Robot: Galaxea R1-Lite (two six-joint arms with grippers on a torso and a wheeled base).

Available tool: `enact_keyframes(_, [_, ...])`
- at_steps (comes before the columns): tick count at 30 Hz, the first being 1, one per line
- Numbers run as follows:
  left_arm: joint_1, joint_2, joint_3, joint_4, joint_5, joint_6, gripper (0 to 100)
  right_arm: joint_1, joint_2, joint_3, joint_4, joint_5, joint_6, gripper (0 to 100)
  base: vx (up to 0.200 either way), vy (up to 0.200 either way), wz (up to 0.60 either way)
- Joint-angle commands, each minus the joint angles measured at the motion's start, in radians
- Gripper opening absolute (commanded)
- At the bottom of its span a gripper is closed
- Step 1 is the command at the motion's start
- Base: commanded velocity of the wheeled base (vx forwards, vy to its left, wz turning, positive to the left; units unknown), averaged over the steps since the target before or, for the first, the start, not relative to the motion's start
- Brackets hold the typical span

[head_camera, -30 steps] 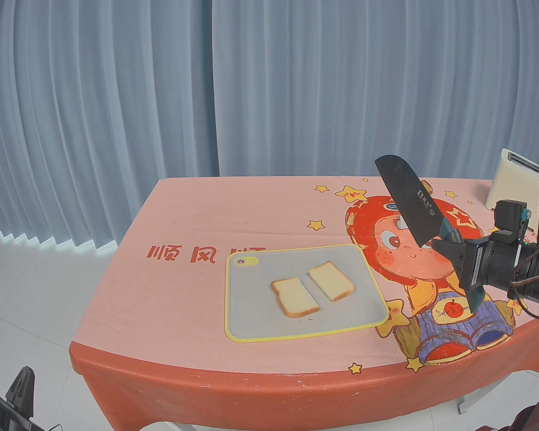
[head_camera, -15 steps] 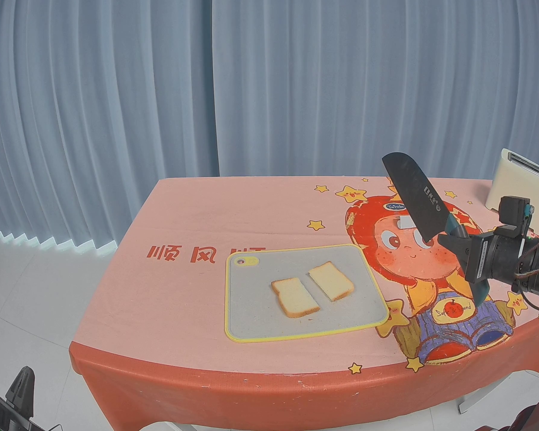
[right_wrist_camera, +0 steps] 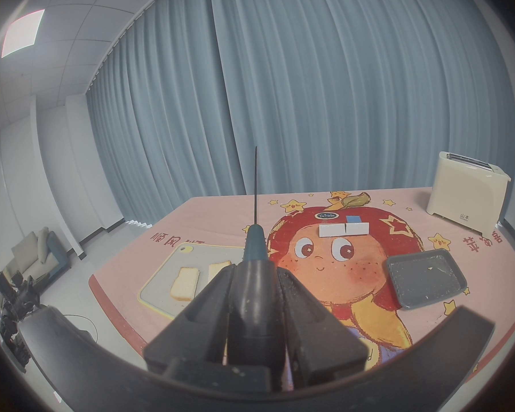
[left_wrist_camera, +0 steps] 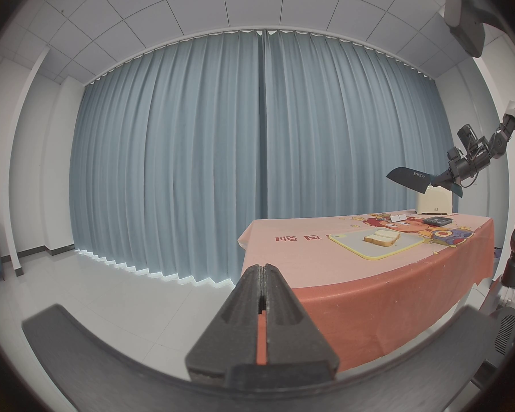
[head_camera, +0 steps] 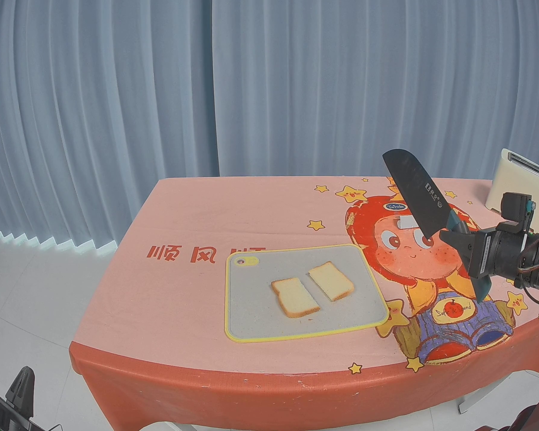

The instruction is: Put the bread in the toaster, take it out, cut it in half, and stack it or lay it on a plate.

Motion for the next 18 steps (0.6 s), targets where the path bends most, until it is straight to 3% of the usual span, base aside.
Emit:
enact_keyframes(1, [0.000,-0.016,0.018,0.000,0.000,0.000,0,-0.007,0.002,0.000,0.001,0.002,0.000,0,0.000,0.000,0.00])
enact_keyframes(9, [0.000,-0.016,0.018,0.000,0.000,0.000,0,-0.027,0.003,-0.002,-0.002,0.005,-0.002,0,0.000,0.000,0.00])
enact_keyframes(18, [0.000,-0.016,0.018,0.000,0.000,0.000,0,-0.092,0.032,-0.013,-0.003,0.048,-0.008,0,0.000,0.000,0.00])
